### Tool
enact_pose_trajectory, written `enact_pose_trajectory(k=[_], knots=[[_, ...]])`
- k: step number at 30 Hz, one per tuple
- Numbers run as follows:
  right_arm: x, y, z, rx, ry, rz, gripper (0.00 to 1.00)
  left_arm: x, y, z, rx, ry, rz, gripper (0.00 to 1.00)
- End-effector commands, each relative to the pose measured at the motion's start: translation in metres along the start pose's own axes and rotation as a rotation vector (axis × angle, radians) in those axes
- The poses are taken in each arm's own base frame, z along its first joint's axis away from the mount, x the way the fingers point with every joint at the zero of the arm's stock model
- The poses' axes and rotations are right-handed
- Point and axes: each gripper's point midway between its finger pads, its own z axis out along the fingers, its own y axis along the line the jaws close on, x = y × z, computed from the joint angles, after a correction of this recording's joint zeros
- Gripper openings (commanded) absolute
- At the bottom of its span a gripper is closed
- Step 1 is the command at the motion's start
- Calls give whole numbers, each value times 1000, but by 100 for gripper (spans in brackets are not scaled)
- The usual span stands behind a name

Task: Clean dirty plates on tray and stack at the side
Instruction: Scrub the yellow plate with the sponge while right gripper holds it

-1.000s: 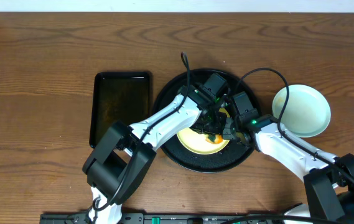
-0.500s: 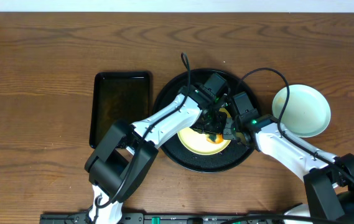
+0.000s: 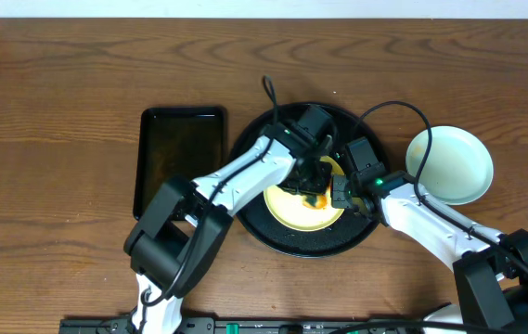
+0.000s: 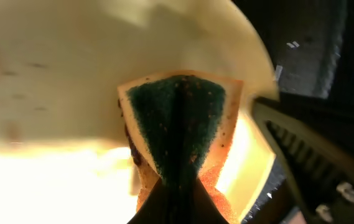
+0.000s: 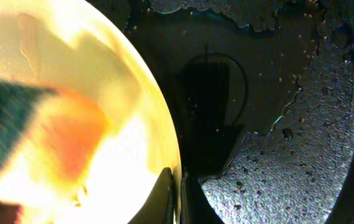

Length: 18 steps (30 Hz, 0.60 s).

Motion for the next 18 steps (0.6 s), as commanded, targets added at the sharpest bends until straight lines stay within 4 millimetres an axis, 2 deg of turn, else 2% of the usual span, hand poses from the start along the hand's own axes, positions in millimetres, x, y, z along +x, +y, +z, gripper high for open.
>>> enact_pose_trajectory(k=[1, 10, 18], knots=[[4, 1, 0, 9, 6, -17, 1, -4, 11, 0, -18, -7, -32, 7], [5, 0, 0, 11, 9, -17, 1, 6, -2, 6, -14, 14, -15, 7], [5, 0, 0, 11, 10, -17, 1, 19, 5, 22, -19, 28, -108, 7]])
